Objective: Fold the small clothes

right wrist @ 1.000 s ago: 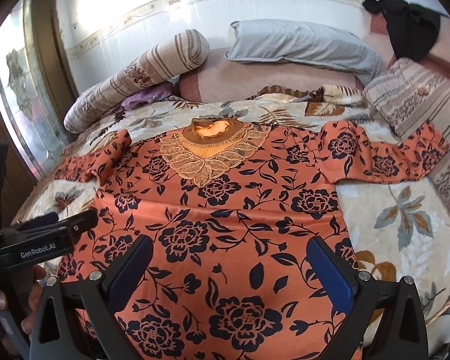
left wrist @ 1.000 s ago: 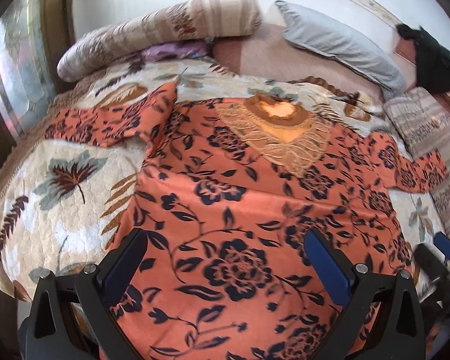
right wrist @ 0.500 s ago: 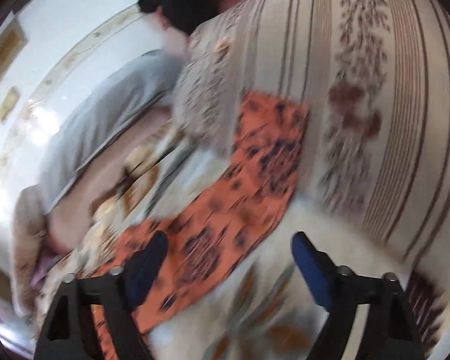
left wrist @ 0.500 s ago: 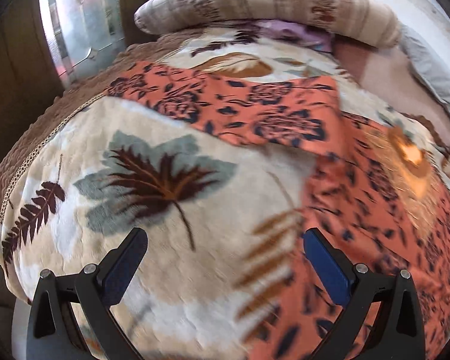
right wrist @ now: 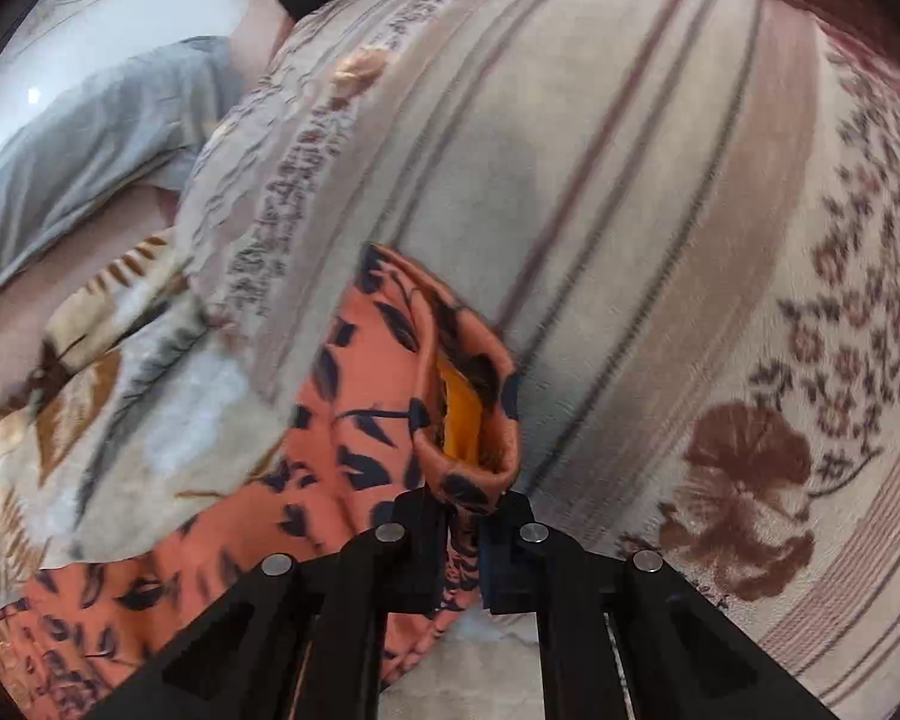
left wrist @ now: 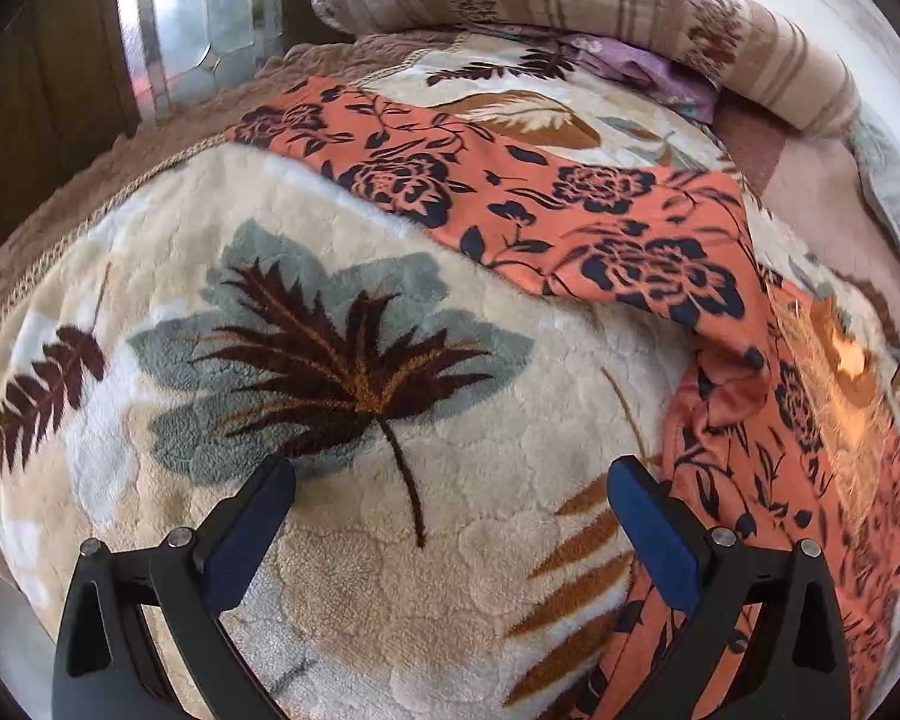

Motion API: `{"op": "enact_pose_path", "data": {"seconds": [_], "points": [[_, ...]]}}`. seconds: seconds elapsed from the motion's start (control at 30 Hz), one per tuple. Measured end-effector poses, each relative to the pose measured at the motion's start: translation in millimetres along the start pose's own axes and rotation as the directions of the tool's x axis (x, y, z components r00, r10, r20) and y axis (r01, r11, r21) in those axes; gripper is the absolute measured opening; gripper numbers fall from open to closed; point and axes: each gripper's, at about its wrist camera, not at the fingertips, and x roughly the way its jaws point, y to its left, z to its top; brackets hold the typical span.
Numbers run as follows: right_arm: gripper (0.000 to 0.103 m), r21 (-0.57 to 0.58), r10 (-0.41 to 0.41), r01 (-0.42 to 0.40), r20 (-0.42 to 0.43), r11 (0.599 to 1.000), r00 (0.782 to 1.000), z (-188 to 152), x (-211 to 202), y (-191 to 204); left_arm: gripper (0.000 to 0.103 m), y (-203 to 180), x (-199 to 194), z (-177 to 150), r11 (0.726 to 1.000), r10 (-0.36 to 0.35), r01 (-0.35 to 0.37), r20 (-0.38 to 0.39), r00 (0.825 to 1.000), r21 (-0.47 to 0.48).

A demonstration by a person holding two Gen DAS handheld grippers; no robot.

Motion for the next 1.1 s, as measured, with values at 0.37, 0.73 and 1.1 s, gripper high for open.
{"op": "enact_pose_path", "data": {"seconds": [0.37,0.73,1.1], "points": [[0.007,-0.243,0.636,-0.592,0.176,0.768,0.752,-10.8,-241.3,160.6,0.103,5.1,-18.7,-1.2,0.996,-0.081,0.083,0.042,0.996,-0.033],[0.092,-0.305,0.802,-0.831,-0.253,0.465,0.541,-248.1,-254.6,346.0,0.103,21.1,-26.7,1.4,0.992,-0.111,0.114,0.052,0.992,-0.061],[0.092,-0.200,0.767,-0.809,-0.260,0.552,0.587,-211.4,-176.6,278.7,0.103,13.8,-36.3,-1.2,0.994,-0.103,0.105,0.096,0.990,-0.017]]}}
